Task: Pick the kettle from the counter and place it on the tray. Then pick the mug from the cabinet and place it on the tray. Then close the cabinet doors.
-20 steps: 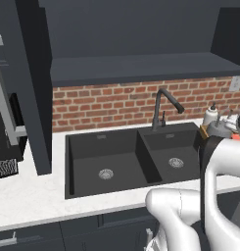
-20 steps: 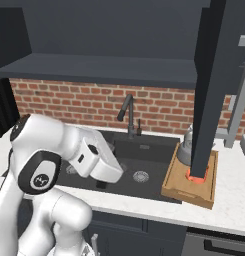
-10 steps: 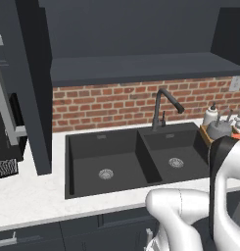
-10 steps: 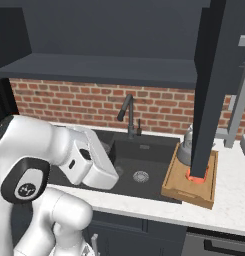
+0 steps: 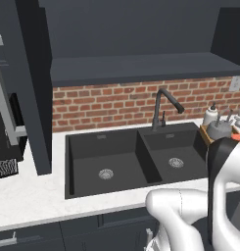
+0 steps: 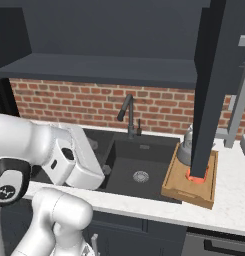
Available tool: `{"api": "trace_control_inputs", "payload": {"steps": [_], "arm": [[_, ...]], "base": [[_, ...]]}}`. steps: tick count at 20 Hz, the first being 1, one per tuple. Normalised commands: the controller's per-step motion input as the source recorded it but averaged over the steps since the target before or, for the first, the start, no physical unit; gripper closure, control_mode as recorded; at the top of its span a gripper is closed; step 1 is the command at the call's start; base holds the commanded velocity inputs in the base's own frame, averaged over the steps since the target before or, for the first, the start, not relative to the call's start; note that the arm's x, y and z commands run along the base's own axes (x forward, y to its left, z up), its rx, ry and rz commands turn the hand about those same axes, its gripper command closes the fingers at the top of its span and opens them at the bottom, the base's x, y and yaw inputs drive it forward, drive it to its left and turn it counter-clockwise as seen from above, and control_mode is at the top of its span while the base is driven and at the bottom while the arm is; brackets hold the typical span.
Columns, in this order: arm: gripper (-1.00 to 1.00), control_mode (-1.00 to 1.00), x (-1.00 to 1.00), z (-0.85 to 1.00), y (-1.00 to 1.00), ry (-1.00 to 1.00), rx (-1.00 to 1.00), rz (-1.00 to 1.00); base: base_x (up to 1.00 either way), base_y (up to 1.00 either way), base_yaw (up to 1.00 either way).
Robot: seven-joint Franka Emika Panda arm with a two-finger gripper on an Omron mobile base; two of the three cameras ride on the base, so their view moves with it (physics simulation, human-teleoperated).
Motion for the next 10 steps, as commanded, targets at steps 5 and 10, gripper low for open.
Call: {"api": "trace_control_inputs", "payload": {"steps": [5,10], "arm": [[-1.0,-1.0,-0.25,0.18,0.15,-0.02,0.0,0.0],[-1.0,-1.0,-0.24,0.2,0.11,-0.04,0.0,0.0]], "base": [[0.0,0.0,0.0],[0.0,0.0,0.0]]}}
